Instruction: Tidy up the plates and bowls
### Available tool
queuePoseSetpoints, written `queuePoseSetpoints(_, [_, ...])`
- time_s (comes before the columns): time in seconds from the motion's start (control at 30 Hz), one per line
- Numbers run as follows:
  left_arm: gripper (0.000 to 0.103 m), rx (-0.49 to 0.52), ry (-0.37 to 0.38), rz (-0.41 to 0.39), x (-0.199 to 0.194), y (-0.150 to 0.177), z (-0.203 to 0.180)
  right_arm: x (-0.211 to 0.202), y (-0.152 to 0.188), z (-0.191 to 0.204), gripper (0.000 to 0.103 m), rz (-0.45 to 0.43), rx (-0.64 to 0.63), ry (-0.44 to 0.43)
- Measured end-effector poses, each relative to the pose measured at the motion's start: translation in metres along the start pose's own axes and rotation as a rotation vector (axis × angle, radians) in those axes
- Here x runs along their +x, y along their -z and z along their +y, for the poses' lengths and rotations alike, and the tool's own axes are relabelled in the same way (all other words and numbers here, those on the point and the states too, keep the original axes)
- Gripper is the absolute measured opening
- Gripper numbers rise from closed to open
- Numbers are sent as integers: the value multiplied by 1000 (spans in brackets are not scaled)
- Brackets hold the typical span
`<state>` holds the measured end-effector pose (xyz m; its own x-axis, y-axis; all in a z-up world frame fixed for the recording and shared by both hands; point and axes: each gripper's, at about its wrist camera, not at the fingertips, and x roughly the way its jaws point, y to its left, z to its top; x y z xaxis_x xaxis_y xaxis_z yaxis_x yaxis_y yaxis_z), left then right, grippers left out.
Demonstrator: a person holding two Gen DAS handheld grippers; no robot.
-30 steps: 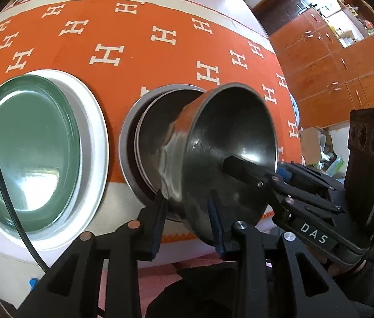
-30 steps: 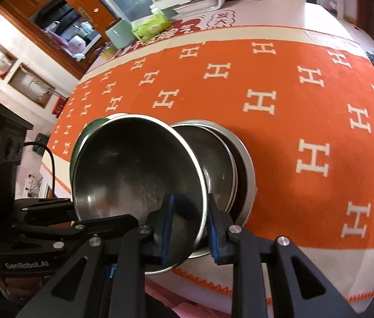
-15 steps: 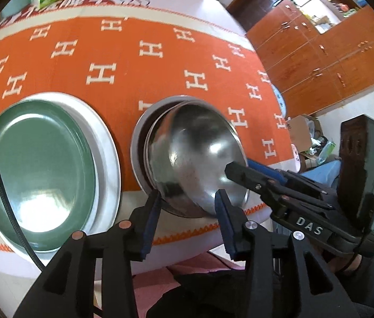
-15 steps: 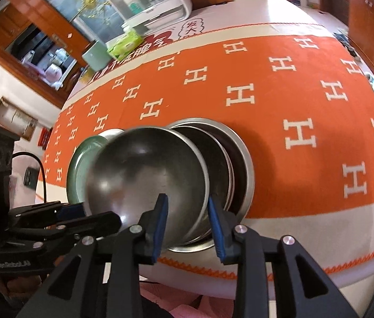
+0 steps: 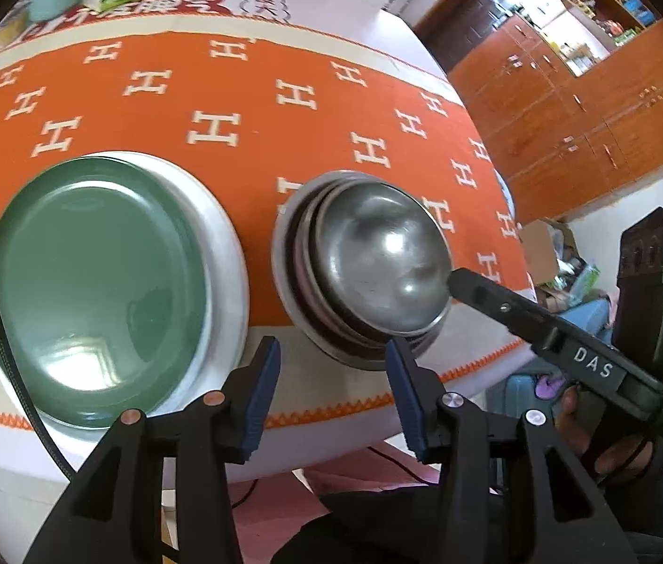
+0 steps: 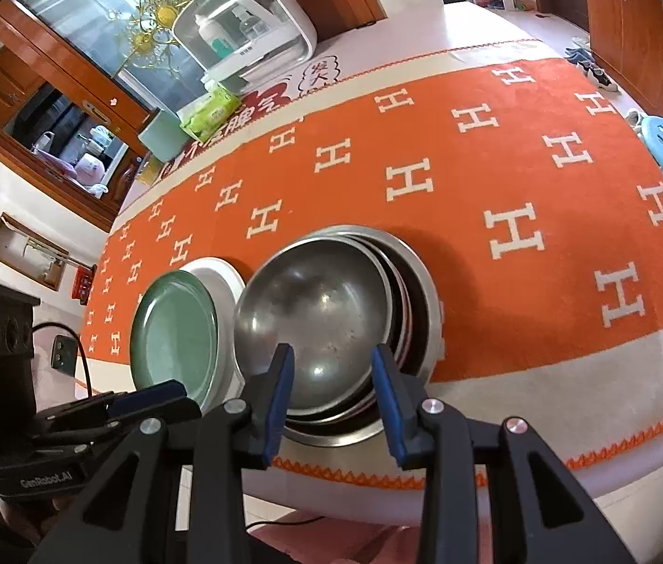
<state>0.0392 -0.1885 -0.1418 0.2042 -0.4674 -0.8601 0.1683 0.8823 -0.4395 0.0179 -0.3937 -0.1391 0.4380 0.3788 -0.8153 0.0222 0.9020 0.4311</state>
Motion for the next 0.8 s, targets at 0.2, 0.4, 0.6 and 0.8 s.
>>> queuePoseSetpoints(0.2, [57,-57,-93,-82,-5,8,0,-3,-9,-11,36,-14,-36,-57])
queuePoseSetpoints(0.4, [69,-139,-178,-117,3,22,-11,2,-24,-37,54,19,-35,-101])
queuePoseSetpoints(0.6, [71,-232,-222,-112,20,33,-25,26,-39,-53,63,131,-76,-143])
queuePoseSetpoints(0.8, [71,-312,-270,-124,35,40,-38,48,-49,-54,70,232,-169,-192])
